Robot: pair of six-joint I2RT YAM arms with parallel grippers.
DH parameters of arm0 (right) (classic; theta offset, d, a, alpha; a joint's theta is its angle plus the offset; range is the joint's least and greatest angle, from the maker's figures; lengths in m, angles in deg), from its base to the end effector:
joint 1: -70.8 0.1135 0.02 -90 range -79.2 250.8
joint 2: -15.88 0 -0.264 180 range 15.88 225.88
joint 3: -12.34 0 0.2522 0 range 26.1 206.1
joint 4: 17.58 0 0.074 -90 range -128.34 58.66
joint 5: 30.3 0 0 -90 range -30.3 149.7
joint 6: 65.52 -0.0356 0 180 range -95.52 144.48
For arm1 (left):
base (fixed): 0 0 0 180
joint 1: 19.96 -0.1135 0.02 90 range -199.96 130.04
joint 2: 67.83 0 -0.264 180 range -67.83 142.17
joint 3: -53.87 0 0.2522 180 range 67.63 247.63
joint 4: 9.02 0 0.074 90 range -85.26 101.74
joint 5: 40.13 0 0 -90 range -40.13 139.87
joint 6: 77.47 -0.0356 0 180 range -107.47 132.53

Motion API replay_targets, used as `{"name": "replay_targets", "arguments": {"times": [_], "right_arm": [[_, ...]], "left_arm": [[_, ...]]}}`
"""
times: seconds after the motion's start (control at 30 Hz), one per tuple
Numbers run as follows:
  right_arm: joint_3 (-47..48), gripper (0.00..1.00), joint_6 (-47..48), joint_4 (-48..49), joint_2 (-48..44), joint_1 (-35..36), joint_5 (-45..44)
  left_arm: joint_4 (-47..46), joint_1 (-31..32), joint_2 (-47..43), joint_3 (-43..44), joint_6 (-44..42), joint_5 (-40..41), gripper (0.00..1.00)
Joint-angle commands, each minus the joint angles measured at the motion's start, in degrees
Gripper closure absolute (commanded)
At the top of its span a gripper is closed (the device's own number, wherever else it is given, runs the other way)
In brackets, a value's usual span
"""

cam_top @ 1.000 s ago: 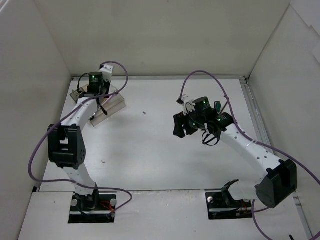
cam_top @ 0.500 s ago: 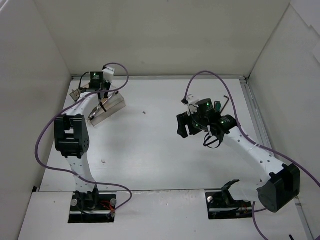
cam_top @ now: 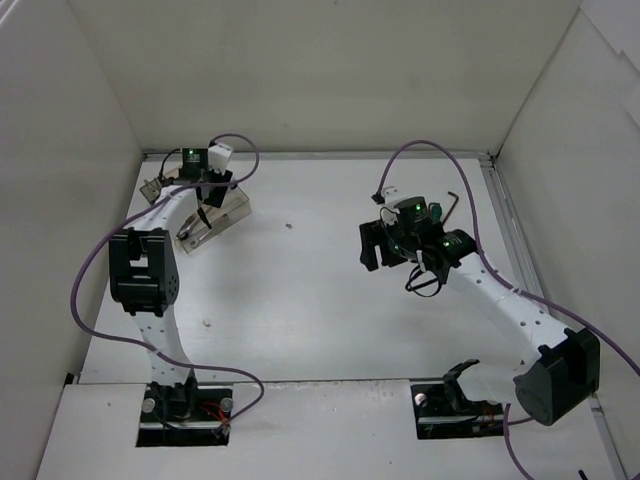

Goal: Sort the tools into containers

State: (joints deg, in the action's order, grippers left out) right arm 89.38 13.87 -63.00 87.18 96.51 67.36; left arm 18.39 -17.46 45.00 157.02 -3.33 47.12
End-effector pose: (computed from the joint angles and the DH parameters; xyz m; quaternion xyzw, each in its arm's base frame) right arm 0.2416 0.1216 0.3190 -0.1468 0.8915 0.1897 0.3842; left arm 0.4579 -0.0217 0.2483 0.1533 0.8819 0.0305 0.4448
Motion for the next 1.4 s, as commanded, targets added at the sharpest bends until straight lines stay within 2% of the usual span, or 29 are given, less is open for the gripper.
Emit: {"name": "replay_targets", "arguments": {"times": [0.0,0.2,0.27,0.4,0.5,0.67,0.7,0.8,1.07,1.3,1.37], "right_arm": [[2.6,0.34,-3.8,2.7,0.7,-1.4,-5.5],[5.2,0.37,-7.1,2.8,3.8,-7.4,-11.4],[6.8,0.37,-7.4,3.0,5.2,-10.8,-12.5],[9.6,0.38,-7.7,4.2,9.9,-16.5,-17.0],[12.5,0.39,-8.2,4.9,14.8,-20.2,-16.6],[19.3,0.4,-7.1,5.6,24.0,-23.6,-17.2],[20.3,0.39,-7.1,5.6,26.8,-26.1,-16.1],[24.9,0.39,-7.0,5.8,32.3,-27.6,-15.2],[31.8,0.41,-4.4,5.8,41.9,-29.9,-14.3],[35.0,0.45,-3.7,5.9,47.8,-30.5,-12.3],[35.2,0.49,-4.1,5.8,49.4,-31.1,-11.7]], "left_arm": [[-1.3,-0.5,-7.6,0.8,3.4,-2.6,0.45],[-0.5,-0.5,-17.1,-2.7,14.6,-7.0,0.23],[0.5,-0.5,-21.7,-5.7,19.2,-8.1,0.2],[2.9,-0.5,-30.5,-12.9,26.6,-9.6,0.07],[6.0,-0.5,-39.5,-19.4,30.8,-9.6,0.0],[8.8,-0.5,-51.0,-32.5,33.6,-12.2,0.0],[9.7,-0.5,-55.0,-35.6,33.9,-12.8,0.0],[12.3,-0.5,-61.3,-39.7,33.8,-14.1,0.0],[16.7,0.0,-71.6,-42.2,32.0,-12.6,0.0],[16.3,0.0,-71.5,-42.7,32.6,-9.7,0.0],[16.3,0.0,-71.3,-42.6,32.6,-9.5,0.0]]}}
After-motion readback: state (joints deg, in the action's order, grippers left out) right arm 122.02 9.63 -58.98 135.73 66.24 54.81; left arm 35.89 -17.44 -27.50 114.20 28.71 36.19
